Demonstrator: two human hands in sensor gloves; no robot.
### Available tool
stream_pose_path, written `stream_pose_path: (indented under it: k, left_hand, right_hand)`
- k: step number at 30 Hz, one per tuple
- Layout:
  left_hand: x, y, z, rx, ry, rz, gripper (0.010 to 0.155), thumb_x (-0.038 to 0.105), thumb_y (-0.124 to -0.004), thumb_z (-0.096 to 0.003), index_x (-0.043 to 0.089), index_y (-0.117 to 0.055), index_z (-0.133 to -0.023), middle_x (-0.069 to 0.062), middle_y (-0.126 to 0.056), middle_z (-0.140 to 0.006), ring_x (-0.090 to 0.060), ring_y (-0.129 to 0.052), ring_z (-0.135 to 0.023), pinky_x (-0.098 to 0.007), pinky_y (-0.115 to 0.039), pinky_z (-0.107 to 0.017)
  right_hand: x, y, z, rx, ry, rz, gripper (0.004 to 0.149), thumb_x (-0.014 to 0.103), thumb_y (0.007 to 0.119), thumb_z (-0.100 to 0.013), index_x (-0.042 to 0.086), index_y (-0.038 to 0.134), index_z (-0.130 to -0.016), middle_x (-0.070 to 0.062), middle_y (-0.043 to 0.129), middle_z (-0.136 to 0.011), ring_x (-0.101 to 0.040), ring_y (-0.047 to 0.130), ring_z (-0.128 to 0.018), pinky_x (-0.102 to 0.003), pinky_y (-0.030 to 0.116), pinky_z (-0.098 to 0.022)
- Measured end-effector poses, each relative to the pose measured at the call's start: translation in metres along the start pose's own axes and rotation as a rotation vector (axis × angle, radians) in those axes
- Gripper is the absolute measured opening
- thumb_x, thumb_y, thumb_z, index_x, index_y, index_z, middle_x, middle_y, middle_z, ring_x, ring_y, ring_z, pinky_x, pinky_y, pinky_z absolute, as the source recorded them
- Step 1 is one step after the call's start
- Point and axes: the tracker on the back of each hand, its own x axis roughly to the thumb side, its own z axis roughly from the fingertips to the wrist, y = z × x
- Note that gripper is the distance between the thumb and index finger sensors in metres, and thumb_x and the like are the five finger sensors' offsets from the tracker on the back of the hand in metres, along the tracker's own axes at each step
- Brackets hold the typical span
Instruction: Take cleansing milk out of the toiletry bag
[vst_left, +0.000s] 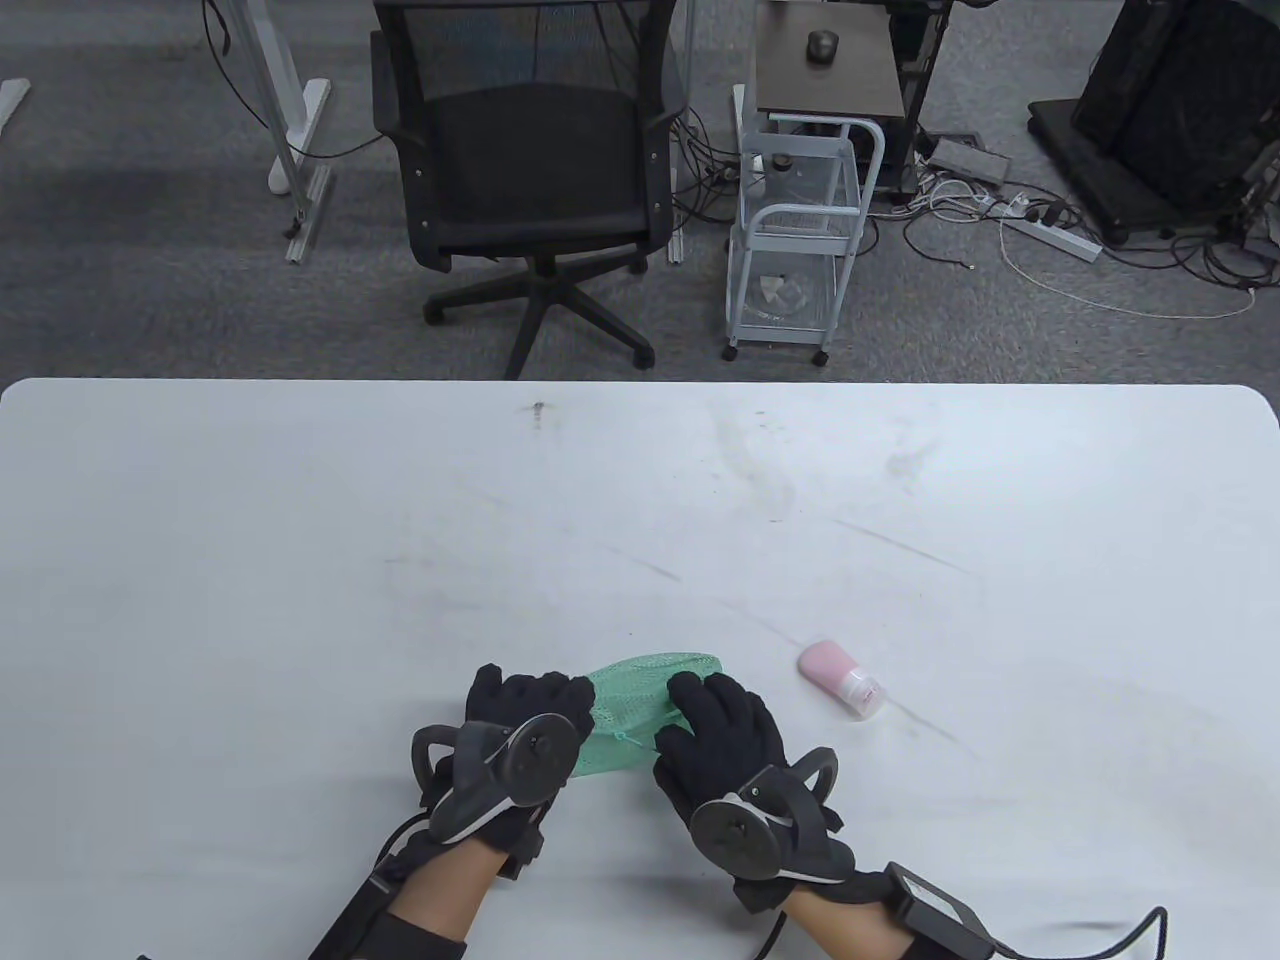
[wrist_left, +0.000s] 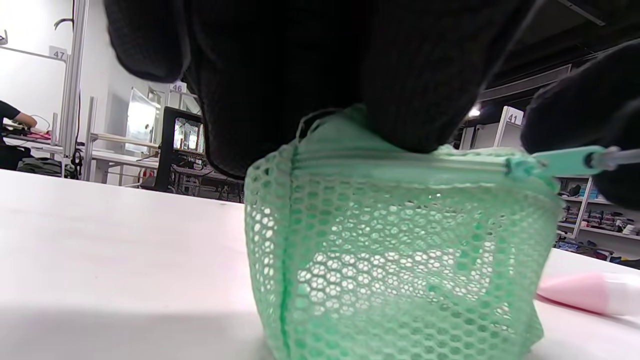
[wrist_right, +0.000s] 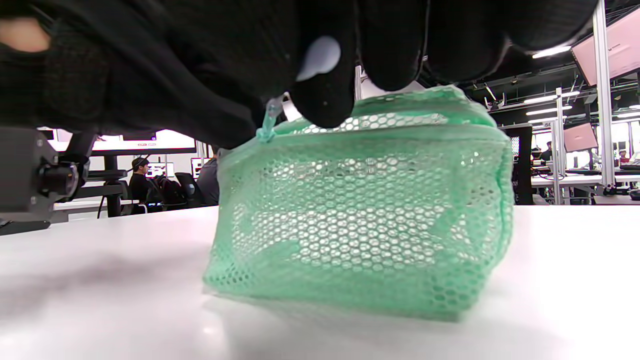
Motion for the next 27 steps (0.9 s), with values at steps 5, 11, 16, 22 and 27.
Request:
stream_pose_path:
  k: [5,11,16,22,27]
  left_hand:
    - [-0.002,0.003,0.001,0.02,0.005,-0.005,0.04,0.035,-0.095,-0.0456,0.025,-0.096,-0.084,-0.005,-0.104,-0.089,-0.036,-0.104,-0.078,-0.065,-0.066,-0.071]
    - [-0.007,0.006,0.001,0.038,0.018,-0.01,0.04,0.035,-0.095,-0.0454,0.026,-0.097,-0.084,-0.005,-0.104,-0.089,-0.036,-0.104,-0.078,-0.065,-0.067,-0.071]
    - [-0.012,0.007,0.0,0.048,0.036,-0.012,0.039,0.035,-0.095,-0.0455,0.026,-0.096,-0.084,-0.005,-0.104,-0.089,-0.036,-0.104,-0.078,-0.065,-0.067,-0.071]
    - [-0.019,0.009,0.0,0.046,0.057,0.0,0.039,0.035,-0.094,-0.0458,0.027,-0.096,-0.084,-0.005,-0.103,-0.09,-0.036,-0.104,-0.079,-0.065,-0.067,-0.071]
    - [-0.024,0.01,0.0,0.054,0.073,0.011,0.039,0.035,-0.094,-0.0458,0.027,-0.096,-0.084,-0.005,-0.103,-0.09,-0.036,-0.104,-0.079,-0.065,-0.067,-0.071]
  right_hand:
    - [-0.004,-0.001,0.0,-0.002,0.019,-0.015,0.036,0.028,0.087,-0.054,0.003,0.094,-0.079,-0.033,0.069,-0.109,-0.069,0.069,-0.087,-0.074,0.061,-0.06]
    - [-0.009,-0.003,0.0,-0.006,0.037,-0.025,0.036,0.028,0.087,-0.055,0.003,0.094,-0.079,-0.033,0.069,-0.109,-0.069,0.069,-0.087,-0.074,0.061,-0.06]
    - [-0.014,-0.004,0.0,-0.012,0.057,-0.04,0.036,0.028,0.087,-0.055,0.003,0.094,-0.079,-0.033,0.069,-0.109,-0.069,0.069,-0.087,-0.074,0.061,-0.06]
    - [-0.023,-0.006,-0.001,-0.019,0.093,-0.089,0.036,0.028,0.087,-0.054,0.003,0.094,-0.078,-0.032,0.072,-0.107,-0.068,0.071,-0.087,-0.074,0.062,-0.06]
    - [-0.033,-0.006,-0.001,-0.025,0.132,-0.138,0.036,0.028,0.087,-0.054,0.002,0.094,-0.078,-0.03,0.075,-0.105,-0.068,0.073,-0.086,-0.073,0.063,-0.06]
